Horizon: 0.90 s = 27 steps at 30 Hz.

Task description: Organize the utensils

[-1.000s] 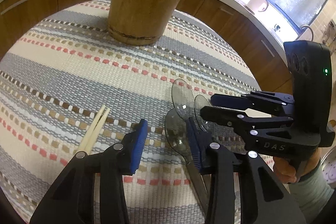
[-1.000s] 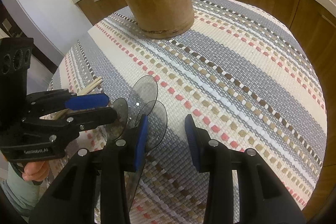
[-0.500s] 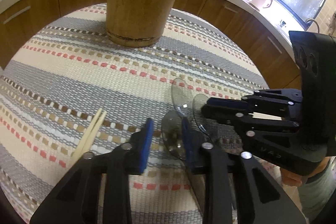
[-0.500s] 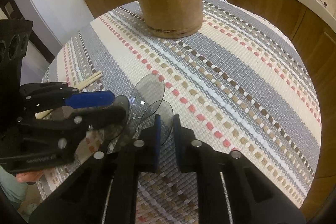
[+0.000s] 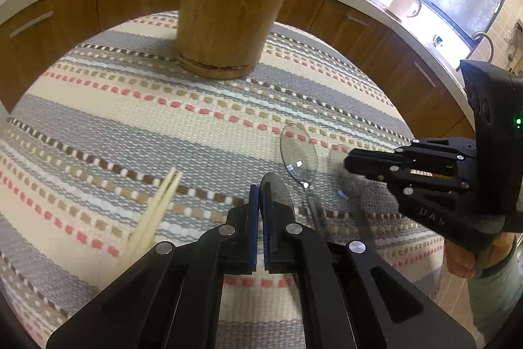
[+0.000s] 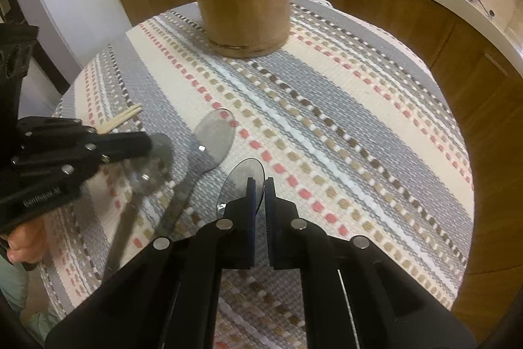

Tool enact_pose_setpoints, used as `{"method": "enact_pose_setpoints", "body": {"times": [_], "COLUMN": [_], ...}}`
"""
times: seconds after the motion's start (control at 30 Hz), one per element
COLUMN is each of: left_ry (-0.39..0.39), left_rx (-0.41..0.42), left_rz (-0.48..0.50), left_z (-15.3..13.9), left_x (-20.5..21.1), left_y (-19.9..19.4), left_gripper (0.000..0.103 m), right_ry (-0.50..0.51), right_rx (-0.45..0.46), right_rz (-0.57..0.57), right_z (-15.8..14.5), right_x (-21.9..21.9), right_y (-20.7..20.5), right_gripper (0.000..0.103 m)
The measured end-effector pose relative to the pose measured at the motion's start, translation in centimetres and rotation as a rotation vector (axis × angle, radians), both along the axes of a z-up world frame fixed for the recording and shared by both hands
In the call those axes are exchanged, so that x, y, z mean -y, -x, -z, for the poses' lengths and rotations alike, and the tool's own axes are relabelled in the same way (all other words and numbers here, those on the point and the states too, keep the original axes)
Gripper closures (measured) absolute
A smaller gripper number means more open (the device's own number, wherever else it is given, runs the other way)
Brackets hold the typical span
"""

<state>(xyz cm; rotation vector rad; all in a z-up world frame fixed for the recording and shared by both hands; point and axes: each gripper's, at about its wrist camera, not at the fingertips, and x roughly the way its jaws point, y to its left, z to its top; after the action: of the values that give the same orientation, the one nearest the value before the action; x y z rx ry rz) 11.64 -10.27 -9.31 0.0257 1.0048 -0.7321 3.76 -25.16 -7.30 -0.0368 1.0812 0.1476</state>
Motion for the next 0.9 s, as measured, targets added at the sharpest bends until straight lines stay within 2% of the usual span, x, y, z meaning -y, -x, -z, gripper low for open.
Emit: {"method": "enact_pose_setpoints", "body": {"times": [0.17,0.27,0.37,0.5,0.57,0.67,0.77,0.83,0.9], "left_ry": [-0.018,-0.025,-0.031,-0.007,0.01,0.024,0.033,0.007,-0.018], "left_rx": [-0.005,-0.017,-0.039,-0.054,-0.066,-0.07,-0.071,-0.044,-0.027], "left_rz": [0.002,0.007,0.016,0.026,0.03,0.023,0.035,0.048,0.036], "left_z": [-0.2,-0.1,0.0,0.0,-0.1,-0.3,-0.4,-0.6,-0.5], "left_x": [-0.8,-1.0,-1.5,-2.1,-2.4,-2.7,-2.7,-2.2,-1.6], "left_y": [-0.2,-0.3,-0.4,-0.2,-0.1,-0.1,0.2,0.7,0.9], "left_gripper": [0.103,0.101,0.1,0.089,0.086,0.08,0.07,0.069,0.069], "right_ry": [0.06,0.057,0.009,-0.049,-0.077,-0.09,-0.106,-0.109,-0.064], "right_rx": [-0.01,-0.019,-0.038,-0.054,-0.052,-0.032,-0.023,-0.03,-0.05], "right_rz": [0.018,0.015,0.016,0.01,0.015,0.027,0.016,0.011,0.009], "right_z": [0.0,0.0,0.0,0.0,-0.2,-0.7,-1.1,-1.0,-0.3], "right_x": [0.3,0.6,0.9,1.1,1.5,1.9,2.0,1.8,1.2], "right_y": [0.0,-0.1,-0.3,-0.3,-0.3,-0.1,0.0,-0.1,-0.3], "right_gripper": [0.099,0.099,0.099,0.097,0.091,0.071,0.071,0.071,0.071]}}
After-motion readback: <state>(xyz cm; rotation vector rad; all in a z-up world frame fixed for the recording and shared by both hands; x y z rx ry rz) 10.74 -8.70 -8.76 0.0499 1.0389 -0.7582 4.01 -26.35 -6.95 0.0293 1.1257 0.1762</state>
